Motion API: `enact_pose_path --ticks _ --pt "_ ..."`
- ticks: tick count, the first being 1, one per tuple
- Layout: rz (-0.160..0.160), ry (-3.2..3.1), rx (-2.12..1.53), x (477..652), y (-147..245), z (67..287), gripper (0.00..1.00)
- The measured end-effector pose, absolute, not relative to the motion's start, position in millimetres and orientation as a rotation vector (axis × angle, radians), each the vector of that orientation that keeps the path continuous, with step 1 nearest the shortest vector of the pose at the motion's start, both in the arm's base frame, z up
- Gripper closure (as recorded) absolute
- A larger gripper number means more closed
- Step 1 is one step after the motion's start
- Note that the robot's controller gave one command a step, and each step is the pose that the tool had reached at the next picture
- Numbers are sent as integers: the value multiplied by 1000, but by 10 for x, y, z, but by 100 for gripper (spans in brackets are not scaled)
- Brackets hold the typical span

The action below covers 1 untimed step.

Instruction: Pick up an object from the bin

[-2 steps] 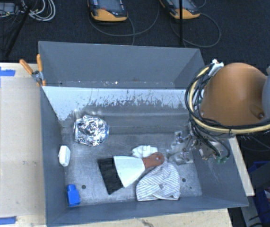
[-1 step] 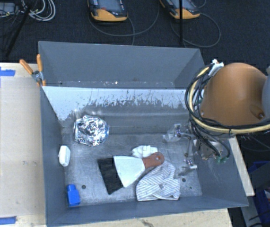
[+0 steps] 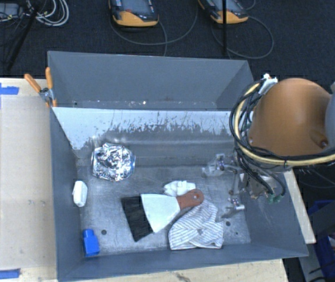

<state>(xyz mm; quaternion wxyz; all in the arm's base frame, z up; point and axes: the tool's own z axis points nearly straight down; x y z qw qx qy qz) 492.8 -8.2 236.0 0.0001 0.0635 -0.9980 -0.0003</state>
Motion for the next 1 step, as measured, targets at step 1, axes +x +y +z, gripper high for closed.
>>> enact_pose_path --ticks 1 --pt "2 -3107 402 5213 241 885 100"
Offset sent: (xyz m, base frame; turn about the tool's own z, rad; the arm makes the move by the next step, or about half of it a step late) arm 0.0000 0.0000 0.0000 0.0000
